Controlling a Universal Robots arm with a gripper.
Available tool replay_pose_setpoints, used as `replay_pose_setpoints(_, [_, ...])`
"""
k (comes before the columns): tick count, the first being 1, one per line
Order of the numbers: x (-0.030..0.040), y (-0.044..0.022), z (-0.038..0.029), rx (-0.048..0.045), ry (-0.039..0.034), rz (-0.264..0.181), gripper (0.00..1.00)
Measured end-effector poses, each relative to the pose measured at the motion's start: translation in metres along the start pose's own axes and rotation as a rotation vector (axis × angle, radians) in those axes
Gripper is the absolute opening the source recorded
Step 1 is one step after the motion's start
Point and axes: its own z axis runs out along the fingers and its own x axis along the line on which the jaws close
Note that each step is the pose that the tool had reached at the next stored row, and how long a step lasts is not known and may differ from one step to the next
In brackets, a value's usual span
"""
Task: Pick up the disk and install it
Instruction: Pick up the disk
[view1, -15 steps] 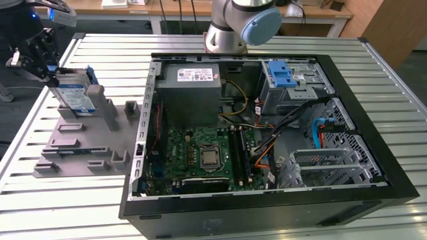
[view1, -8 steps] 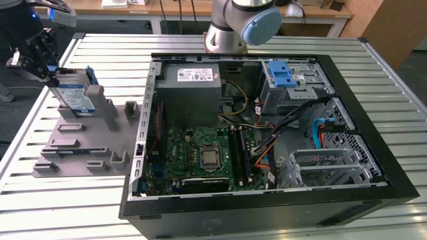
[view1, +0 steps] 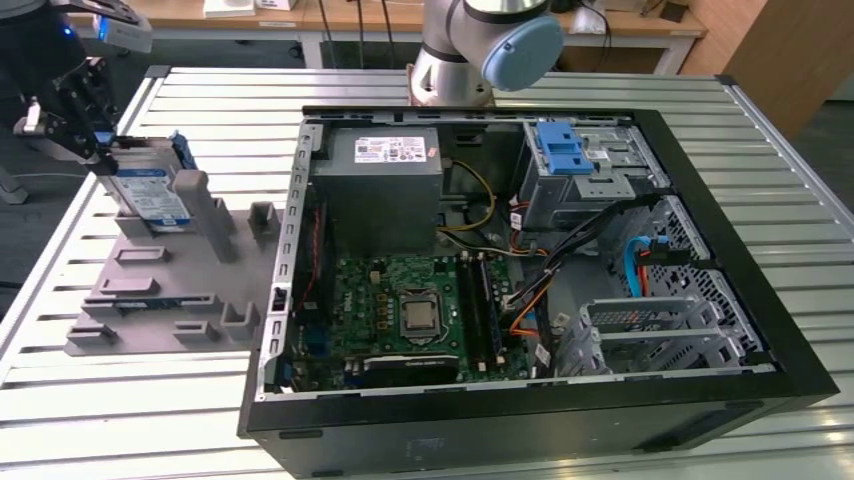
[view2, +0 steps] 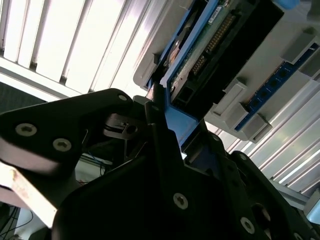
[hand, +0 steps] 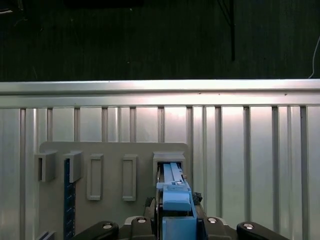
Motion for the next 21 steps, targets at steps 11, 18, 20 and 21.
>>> replay_pose_setpoints(11, [0.0001, 0.0000, 0.0000, 0.0000, 0.0000, -0.003, 0.44])
replay_pose_setpoints(18, [0.0001, 0.0000, -0.0001, 0.0000, 0.0000, -0.003, 0.36])
replay_pose_setpoints(20, [0.0001, 0.0001, -0.0001, 0.0000, 0.0000, -0.003, 0.36])
replay_pose_setpoints(21, [0.0001, 0.0000, -0.0001, 0.0000, 0.0000, -0.003, 0.36])
